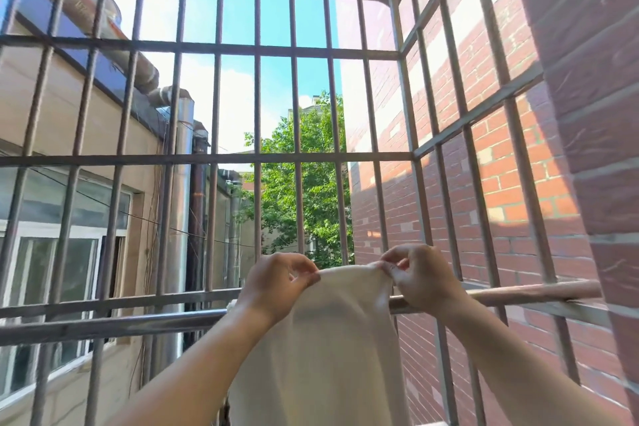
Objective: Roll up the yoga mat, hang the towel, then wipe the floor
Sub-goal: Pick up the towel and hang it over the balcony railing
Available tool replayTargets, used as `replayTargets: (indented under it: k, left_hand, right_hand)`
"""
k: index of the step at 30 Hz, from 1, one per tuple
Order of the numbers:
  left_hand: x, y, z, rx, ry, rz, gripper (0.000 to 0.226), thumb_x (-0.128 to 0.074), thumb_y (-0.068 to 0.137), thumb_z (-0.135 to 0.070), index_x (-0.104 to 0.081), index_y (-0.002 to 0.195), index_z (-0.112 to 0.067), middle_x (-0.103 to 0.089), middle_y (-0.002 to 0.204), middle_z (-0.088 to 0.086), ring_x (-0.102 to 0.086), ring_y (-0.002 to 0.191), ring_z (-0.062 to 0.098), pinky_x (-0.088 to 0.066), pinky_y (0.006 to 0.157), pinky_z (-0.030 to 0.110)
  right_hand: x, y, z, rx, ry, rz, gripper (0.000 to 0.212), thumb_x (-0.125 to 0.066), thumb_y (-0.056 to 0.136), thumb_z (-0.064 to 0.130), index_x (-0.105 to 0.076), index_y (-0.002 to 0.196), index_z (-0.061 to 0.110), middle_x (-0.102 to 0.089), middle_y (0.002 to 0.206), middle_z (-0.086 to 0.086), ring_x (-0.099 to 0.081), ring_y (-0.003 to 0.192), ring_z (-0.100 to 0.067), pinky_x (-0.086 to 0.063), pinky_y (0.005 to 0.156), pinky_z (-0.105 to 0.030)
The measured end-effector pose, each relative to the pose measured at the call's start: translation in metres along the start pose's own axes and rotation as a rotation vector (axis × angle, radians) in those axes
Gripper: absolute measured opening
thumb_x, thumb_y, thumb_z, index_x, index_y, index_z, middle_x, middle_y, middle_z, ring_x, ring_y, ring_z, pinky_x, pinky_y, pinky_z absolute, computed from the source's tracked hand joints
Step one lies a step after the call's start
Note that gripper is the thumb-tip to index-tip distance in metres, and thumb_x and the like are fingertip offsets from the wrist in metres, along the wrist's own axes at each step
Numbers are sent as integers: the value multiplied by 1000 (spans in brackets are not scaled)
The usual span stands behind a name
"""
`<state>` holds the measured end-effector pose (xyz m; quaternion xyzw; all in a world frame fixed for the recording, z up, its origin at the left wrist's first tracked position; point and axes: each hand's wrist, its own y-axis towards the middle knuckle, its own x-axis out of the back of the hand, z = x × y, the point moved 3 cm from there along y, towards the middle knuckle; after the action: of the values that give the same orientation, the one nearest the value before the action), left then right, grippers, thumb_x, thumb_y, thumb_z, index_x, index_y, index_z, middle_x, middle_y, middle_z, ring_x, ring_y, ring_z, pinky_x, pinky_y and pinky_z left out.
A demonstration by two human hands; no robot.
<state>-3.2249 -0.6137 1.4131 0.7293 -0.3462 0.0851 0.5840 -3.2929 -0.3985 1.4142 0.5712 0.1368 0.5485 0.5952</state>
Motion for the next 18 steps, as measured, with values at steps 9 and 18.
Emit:
replayTargets:
  k: [9, 18]
  left_hand:
    - [-4, -6, 3, 9, 30, 111, 9, -69, 80, -42, -71, 81, -33, -65, 79, -19, -53, 66, -10, -40, 61, 15]
    - [38, -46, 32, -16, 131, 14, 9, -72, 76, -41, -71, 81, -34, -65, 84, -20, -60, 81, 0, -49, 75, 25]
  right_hand:
    - [-7, -16, 9, 25, 31, 93, 14, -75, 76, 29, -74, 89, 23, -70, 81, 7, -62, 71, -4, -51, 65, -15]
    - [-11, -29, 20, 134, -104, 138, 17, -74, 77, 30, -75, 92, 21, -72, 91, 6, -62, 80, -8, -45, 77, -19]
